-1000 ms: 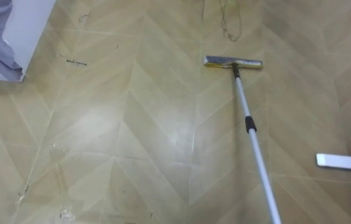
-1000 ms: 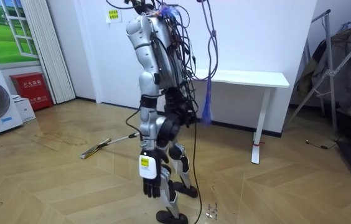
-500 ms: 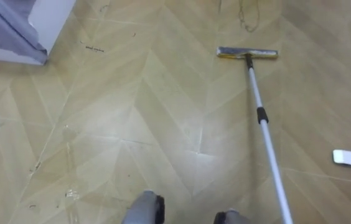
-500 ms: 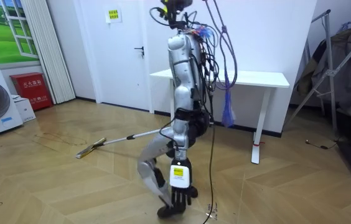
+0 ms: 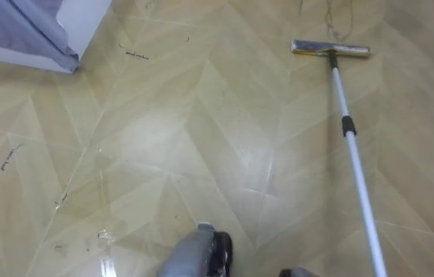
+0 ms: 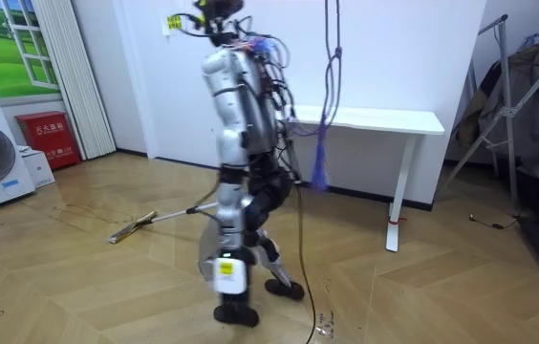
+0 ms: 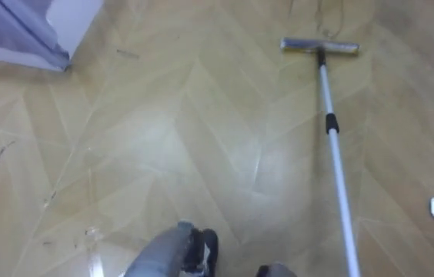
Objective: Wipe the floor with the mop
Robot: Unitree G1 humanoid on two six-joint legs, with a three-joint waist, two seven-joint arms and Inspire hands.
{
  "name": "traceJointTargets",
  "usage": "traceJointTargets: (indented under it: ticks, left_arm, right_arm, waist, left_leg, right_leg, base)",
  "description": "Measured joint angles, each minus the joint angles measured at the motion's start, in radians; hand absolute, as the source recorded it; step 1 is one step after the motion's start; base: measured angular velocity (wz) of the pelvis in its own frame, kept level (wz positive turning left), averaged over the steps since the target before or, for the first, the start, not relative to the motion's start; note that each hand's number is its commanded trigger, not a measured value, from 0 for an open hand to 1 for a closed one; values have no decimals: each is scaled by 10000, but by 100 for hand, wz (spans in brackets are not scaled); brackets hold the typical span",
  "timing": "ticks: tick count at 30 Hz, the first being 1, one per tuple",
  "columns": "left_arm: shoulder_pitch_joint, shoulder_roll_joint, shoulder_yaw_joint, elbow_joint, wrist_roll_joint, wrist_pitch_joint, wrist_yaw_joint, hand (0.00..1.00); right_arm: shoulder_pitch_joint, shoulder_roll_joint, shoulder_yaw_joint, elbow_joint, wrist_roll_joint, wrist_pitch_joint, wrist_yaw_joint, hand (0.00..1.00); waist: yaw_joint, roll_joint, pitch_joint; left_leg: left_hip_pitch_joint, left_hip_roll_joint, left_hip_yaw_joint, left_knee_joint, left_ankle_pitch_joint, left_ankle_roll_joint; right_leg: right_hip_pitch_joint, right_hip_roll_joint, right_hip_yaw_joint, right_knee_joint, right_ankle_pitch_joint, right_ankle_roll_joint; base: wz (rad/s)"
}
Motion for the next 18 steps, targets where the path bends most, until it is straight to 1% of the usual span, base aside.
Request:
traceJointTargets:
  ticks: [1,2,3,4,5,6,7,8,9,10,11,12,13,14,15,16,17,18]
  left_arm:
    - [81,39,27,-271,90,-93,115,0]
    - [164,50,26,-482,90,-213,211,0]
    - [148,34,24,-511,87,-243,231,0]
    - [128,22,6,-582,90,-301,290,0]
    - [129,-1,0,-682,94,-314,375,0]
    - [134,-12,-15,-690,93,-330,389,0]
    - [165,-32,-27,-686,89,-327,385,0]
    - [219,-41,-59,-682,100,-298,390,0]
    - [247,-41,-97,-676,101,-270,397,0]
    - [323,-34,-89,-670,92,-178,445,0]
    - [405,-35,-87,-647,82,-42,581,0]
    - [410,-35,-93,-616,82,27,603,0]
    - [397,5,-98,-606,-6,118,614,0]
    - [382,106,-205,-688,-375,133,706,0]
    - [388,148,-239,-710,-571,131,777,0]
    - [369,183,-324,-734,-895,134,894,0]
    - [396,192,-452,-882,-997,137,992,0]
    - [400,198,-510,-983,-989,128,995,0]
  right_arm:
    - [421,135,14,-12,44,8,-12,100]
    - [611,276,18,-14,92,16,-12,100]
    - [664,331,18,-23,125,18,-17,100]
    - [720,485,37,-24,160,23,-56,100]
    - [800,699,37,-24,163,23,-165,100]
    - [822,806,29,-24,163,32,-219,100]
    - [827,961,15,-25,161,97,-294,100]
    - [819,1043,7,-26,159,195,-302,100]
    - [795,1044,-35,-26,155,231,-314,100]
    - [644,1038,-71,-58,103,342,-402,100]
    - [449,1004,-122,-51,34,500,-472,100]
    - [302,960,-135,-60,25,611,-497,100]
    - [-161,847,-134,-6,16,811,-538,100]
    - [-793,694,-128,82,-35,927,-608,100]
    - [-1121,601,-123,65,-42,988,-634,100]
    - [-1796,359,-33,17,6,1039,-639,100]
    - [-2450,135,116,-101,90,1020,-650,100]
    - [-2720,38,151,-211,165,959,-642,100]
  waist:
    - [14,57,-15]
    - [23,205,19]
    - [-77,242,17]
    - [-385,322,28]
    - [-489,352,22]
    - [-494,349,22]
    - [-503,347,29]
    - [-501,333,37]
    - [-494,328,43]
    - [-448,253,88]
    - [-441,186,127]
    - [-408,194,120]
    - [-250,143,129]
    - [-156,82,178]
    - [-94,13,207]
    - [103,-148,271]
    - [315,-346,318]
    - [394,-384,315]
  left_leg:
    - [229,-12,-6,82,-365,114]
    - [441,19,-30,84,-649,141]
    - [516,22,-55,68,-739,181]
    - [634,3,-46,-27,-855,268]
    - [783,-1,-41,-127,-1001,295]
    - [871,1,-39,-180,-1065,284]
    - [1110,14,-49,-271,-1238,258]
    - [1401,17,-52,-352,-1443,229]
    - [1557,16,-52,-379,-1567,214]
    - [1978,-4,-43,-412,-1857,152]
    - [2423,-6,-67,-391,-2155,68]
    - [2594,12,-88,-329,-2280,-38]
    - [2663,109,-50,251,-2365,-240]
    - [2136,336,11,1709,-1842,-970]
    - [1793,453,40,2577,-1361,-1168]
    - [1149,562,59,3985,-146,-1306]
    - [537,548,22,4986,896,-1454]
    - [194,577,-21,5275,878,-1460]
  right_leg:
    - [-332,133,346,729,805,73]
    - [-713,357,566,1058,1087,165]
    - [-978,396,603,1086,1078,179]
    - [-1526,463,637,889,1078,183]
    - [-2006,575,607,234,1081,186]
    - [-2190,626,565,-226,1095,185]
    - [-2420,808,475,-1265,1165,209]
    - [-2505,956,427,-2277,1393,9]
    - [-2510,1000,377,-2691,1542,-100]
    - [-2391,1026,133,-3260,1803,-298]
    - [-2115,1039,-55,-3237,2001,-512]
    - [-1951,1033,-88,-3148,2006,-536]
    - [-1781,1049,-105,-2881,1798,-557]
    - [-1696,1146,-75,-2504,1596,-619]
    - [-1681,1184,-35,-2242,1387,-656]
    - [-1674,1186,16,-1760,1027,-876]
    - [-1672,1187,134,-1375,640,-961]
    - [-1657,1214,144,-1241,464,-964]
  base:
    - [-28]
    - [-31]
    - [-14]
    - [4]
    - [0]
    - [-15]
    - [-15]
    - [-11]
    - [-5]
    - [0]
    - [3]
    - [0]
    - [-8]
    - [-14]
    - [-21]
    - [-29]
    - [-27]
    - [-13]
